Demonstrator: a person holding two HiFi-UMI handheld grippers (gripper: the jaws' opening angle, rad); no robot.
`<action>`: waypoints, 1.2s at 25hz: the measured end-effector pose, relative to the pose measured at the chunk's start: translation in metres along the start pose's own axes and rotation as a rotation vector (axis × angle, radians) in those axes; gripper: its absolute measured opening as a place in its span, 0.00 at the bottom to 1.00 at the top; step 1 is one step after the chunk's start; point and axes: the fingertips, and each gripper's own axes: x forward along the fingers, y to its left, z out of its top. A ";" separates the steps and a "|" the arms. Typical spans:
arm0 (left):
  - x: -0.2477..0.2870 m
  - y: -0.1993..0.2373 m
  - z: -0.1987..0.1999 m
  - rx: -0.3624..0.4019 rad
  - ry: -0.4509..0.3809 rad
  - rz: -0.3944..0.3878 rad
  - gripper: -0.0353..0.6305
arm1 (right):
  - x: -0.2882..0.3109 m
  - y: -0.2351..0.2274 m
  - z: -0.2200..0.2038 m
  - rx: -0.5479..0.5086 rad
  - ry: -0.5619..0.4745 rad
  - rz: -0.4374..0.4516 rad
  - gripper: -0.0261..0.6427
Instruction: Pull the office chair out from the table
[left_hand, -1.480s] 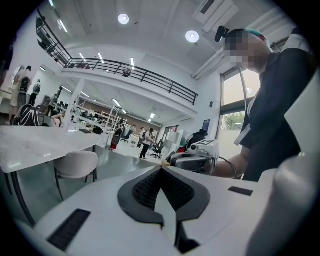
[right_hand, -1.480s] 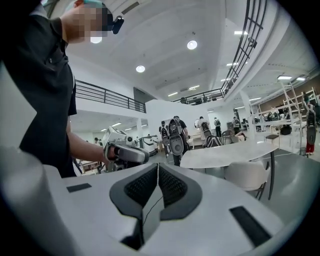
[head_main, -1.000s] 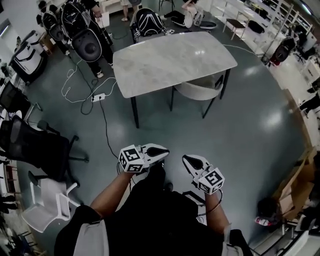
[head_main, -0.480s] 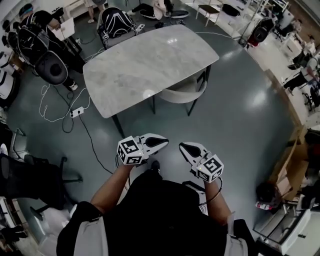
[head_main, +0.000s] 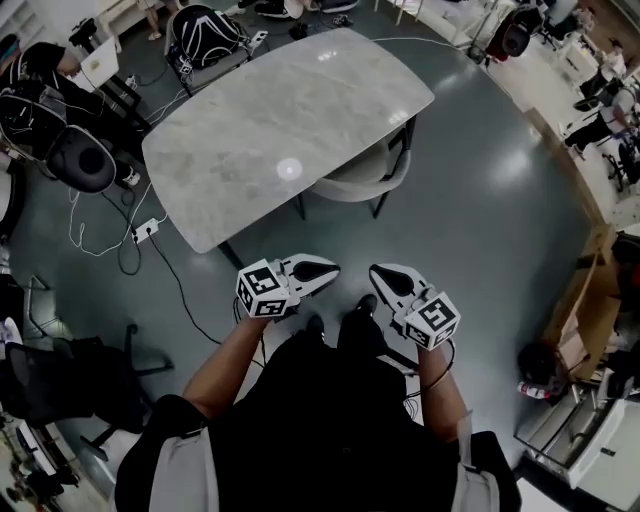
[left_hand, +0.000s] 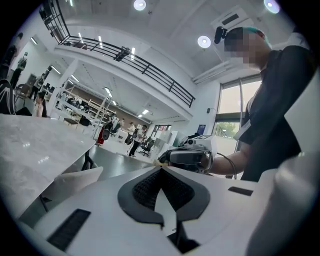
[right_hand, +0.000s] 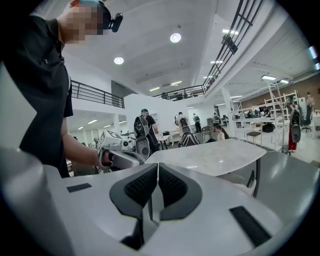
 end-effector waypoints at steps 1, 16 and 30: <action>0.004 0.007 0.001 -0.002 0.005 -0.001 0.07 | 0.003 -0.009 0.000 0.008 -0.003 -0.007 0.07; 0.109 0.141 0.052 -0.032 0.019 0.143 0.07 | 0.031 -0.177 0.024 0.018 0.000 0.105 0.07; 0.138 0.237 0.076 -0.025 0.066 0.244 0.07 | 0.085 -0.260 0.022 0.044 0.048 0.191 0.07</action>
